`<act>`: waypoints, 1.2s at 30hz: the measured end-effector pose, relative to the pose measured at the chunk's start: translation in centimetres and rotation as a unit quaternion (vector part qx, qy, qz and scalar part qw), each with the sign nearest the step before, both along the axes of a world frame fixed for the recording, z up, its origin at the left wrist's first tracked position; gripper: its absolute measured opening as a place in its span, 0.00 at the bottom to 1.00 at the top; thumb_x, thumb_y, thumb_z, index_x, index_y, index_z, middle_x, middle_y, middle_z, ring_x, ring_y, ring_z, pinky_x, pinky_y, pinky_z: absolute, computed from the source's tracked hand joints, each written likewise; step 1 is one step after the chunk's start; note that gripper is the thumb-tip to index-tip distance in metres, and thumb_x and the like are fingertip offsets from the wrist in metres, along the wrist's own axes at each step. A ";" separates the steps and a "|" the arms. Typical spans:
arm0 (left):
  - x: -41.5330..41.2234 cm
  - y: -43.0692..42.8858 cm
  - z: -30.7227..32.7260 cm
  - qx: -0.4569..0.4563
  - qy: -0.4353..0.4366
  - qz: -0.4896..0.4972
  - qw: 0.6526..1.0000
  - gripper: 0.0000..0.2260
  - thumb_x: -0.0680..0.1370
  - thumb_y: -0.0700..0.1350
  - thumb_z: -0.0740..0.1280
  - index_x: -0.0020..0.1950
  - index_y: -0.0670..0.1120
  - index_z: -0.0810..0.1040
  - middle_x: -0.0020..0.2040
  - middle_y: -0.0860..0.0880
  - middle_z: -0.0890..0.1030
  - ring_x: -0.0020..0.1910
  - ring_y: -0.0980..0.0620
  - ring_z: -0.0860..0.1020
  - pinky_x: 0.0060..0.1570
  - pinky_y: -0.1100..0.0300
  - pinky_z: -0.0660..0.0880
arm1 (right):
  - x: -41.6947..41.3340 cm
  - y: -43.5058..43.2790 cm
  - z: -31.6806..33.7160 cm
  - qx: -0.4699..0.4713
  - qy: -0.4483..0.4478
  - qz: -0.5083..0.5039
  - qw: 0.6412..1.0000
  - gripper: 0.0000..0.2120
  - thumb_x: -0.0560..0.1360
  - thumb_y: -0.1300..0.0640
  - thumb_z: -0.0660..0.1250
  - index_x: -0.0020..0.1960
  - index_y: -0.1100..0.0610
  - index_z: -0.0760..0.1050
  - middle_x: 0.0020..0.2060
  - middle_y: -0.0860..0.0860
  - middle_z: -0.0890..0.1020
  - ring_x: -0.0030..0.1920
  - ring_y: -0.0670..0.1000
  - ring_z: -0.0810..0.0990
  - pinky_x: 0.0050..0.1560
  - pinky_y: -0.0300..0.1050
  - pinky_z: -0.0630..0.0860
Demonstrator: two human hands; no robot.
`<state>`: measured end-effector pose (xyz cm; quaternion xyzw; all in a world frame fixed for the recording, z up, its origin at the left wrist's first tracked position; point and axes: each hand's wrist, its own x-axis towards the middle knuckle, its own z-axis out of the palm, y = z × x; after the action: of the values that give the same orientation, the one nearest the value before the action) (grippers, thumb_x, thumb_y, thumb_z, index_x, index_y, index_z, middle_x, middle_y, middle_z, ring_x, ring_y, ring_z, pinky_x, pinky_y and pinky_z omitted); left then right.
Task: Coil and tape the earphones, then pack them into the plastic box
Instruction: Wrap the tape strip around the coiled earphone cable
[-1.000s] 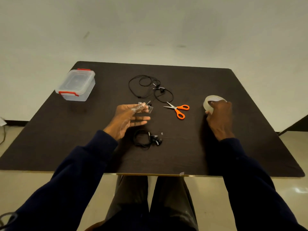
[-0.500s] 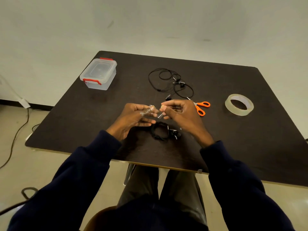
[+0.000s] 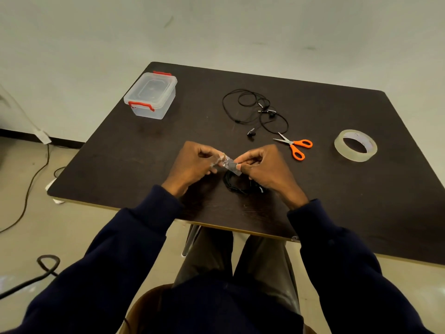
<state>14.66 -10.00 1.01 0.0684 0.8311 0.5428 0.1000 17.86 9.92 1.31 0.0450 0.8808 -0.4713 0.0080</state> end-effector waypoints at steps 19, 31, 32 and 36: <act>2.2 5.0 -1.8 -0.334 0.159 0.027 0.929 0.11 0.78 0.53 0.73 0.52 0.47 0.80 0.52 0.45 0.81 0.52 0.47 0.80 0.52 0.53 0.78 | 0.9 0.8 0.2 -0.093 0.031 -0.069 0.993 0.01 0.75 0.58 0.76 0.44 0.54 0.86 0.38 0.48 0.86 0.36 0.39 0.82 0.38 0.36 0.76; 1.8 3.5 -0.4 -0.077 0.022 0.028 0.996 0.08 0.75 0.45 0.78 0.51 0.48 0.83 0.41 0.50 0.85 0.38 0.58 0.83 0.37 0.65 0.79 | 1.7 1.0 0.9 -0.141 -0.004 -0.090 0.986 0.02 0.76 0.59 0.75 0.45 0.53 0.85 0.40 0.46 0.87 0.37 0.37 0.82 0.35 0.30 0.74; 1.8 3.2 -0.5 -0.020 -0.012 0.031 0.999 0.10 0.75 0.44 0.78 0.53 0.46 0.83 0.42 0.48 0.86 0.39 0.55 0.85 0.39 0.62 0.81 | 1.8 0.9 0.9 -0.145 -0.005 -0.087 0.986 0.02 0.75 0.59 0.75 0.45 0.53 0.86 0.39 0.47 0.87 0.38 0.38 0.83 0.36 0.31 0.76; 2.2 2.2 -0.5 0.147 -0.113 0.038 0.982 0.10 0.77 0.35 0.74 0.58 0.41 0.83 0.49 0.45 0.88 0.50 0.49 0.87 0.50 0.55 0.85 | 2.2 0.4 0.9 -0.140 0.004 -0.080 0.987 0.00 0.75 0.58 0.76 0.45 0.54 0.86 0.39 0.49 0.88 0.42 0.45 0.86 0.44 0.39 0.81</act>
<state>16.89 -7.78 0.50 -0.0113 0.7273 0.6670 0.1610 20.02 10.30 2.23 0.1115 0.7995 -0.5896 -0.0268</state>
